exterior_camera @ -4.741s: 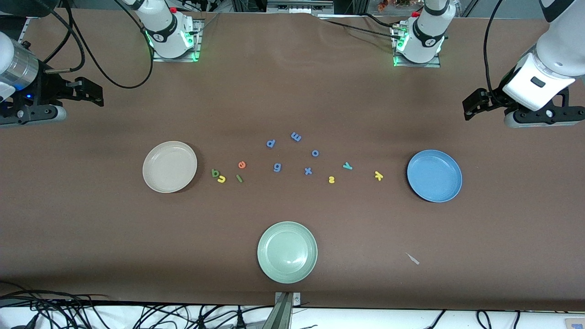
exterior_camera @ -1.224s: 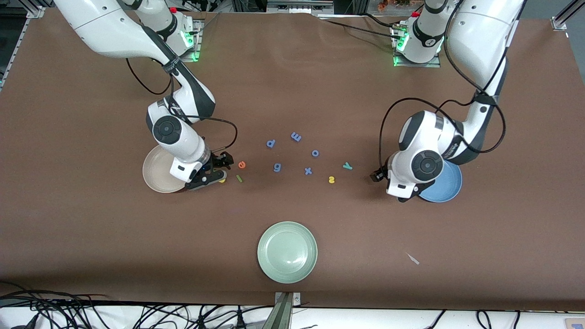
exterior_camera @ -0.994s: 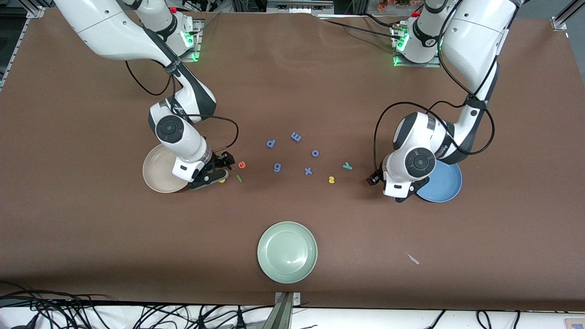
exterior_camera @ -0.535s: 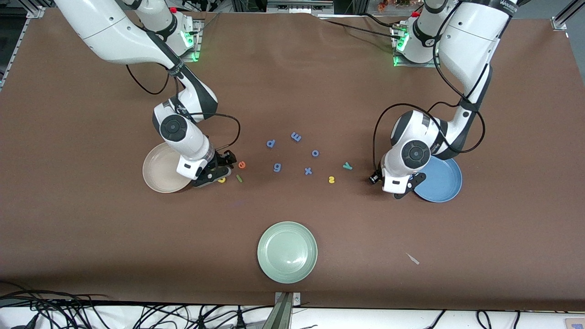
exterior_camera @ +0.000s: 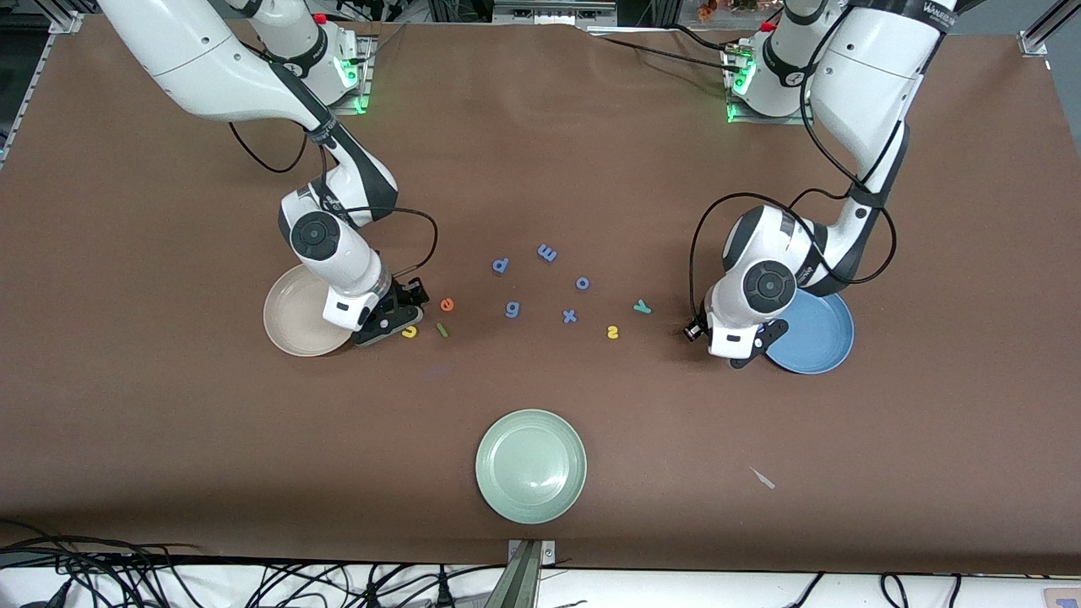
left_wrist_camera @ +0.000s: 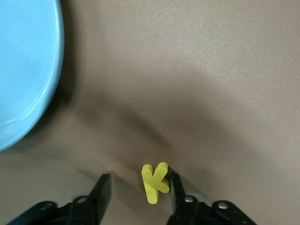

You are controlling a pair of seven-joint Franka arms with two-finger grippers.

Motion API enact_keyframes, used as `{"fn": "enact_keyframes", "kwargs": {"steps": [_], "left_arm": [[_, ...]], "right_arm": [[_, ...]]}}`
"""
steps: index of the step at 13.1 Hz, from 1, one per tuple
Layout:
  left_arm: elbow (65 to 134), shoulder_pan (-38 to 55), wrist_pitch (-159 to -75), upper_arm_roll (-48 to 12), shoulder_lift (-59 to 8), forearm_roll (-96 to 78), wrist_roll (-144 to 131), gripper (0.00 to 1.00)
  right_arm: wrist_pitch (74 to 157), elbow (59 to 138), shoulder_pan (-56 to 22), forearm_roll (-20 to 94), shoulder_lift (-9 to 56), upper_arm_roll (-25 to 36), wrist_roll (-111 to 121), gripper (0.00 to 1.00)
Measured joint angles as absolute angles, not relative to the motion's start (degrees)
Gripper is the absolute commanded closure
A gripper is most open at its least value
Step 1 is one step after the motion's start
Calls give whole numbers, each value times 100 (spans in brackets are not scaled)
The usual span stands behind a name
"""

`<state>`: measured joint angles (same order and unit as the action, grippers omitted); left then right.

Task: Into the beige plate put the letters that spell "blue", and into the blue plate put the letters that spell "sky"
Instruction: 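Grasp the yellow K and green letter with the left and right grippers, then release the K onto the blue plate and the green letter onto the white plate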

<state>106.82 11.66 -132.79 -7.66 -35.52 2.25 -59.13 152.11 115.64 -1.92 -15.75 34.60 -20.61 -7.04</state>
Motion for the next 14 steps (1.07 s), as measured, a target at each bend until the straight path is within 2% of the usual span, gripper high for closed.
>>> {"fn": "enact_keyframes", "kwargs": {"steps": [1,3,4,8,9,11,14], "left_arm": [[10681,1166,-13287,-766,-3551,225,-5917,71],[10664,1166,-13318,-774,-3551,225,-5919,97],[10663,1165,-13319,-773,-3550,226,-5919,100],[10653,1165,-13315,-773,-3540,226,-5919,100],[10617,1164,-13274,-773,-3512,226,-5919,100],[10448,1164,-12712,-774,-3295,232,-5902,100],[10302,1077,-11909,-708,-2843,268,-5303,100]], "right_arm": [[15211,11564,-191,-1575,3460,-2061,-701,29],[15216,11564,-187,-1575,3458,-2055,-698,44],[15217,11564,-184,-1575,3458,-2055,-696,50],[15235,11562,-173,-1587,3444,-2034,-684,65],[15236,11561,-172,-1587,3444,-2027,-680,72],[15240,11560,-172,-1587,3439,-2027,-678,81],[15239,11565,-175,-1587,3411,-2032,-669,83]]}}
